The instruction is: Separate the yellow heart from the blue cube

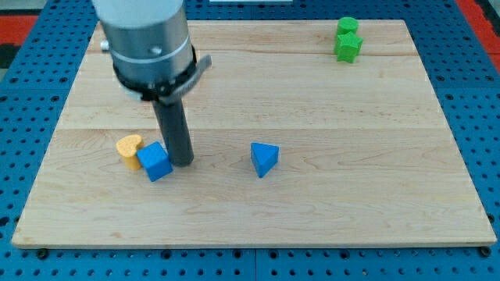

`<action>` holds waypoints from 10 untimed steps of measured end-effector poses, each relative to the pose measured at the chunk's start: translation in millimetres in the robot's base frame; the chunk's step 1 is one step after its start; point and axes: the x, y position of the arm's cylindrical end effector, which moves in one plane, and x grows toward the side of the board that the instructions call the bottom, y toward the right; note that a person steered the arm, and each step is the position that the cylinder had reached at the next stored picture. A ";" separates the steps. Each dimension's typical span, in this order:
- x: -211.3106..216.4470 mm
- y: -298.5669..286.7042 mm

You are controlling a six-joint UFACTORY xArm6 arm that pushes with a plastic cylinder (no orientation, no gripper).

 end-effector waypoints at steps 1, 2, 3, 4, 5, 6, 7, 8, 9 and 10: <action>40.8 -4.4; 45.1 -79.6; 23.1 -108.7; -1.0 -77.8; -25.8 -69.2; -51.5 -60.4; -74.4 -48.9; -88.2 -26.6; -98.1 -2.9; -98.2 -21.4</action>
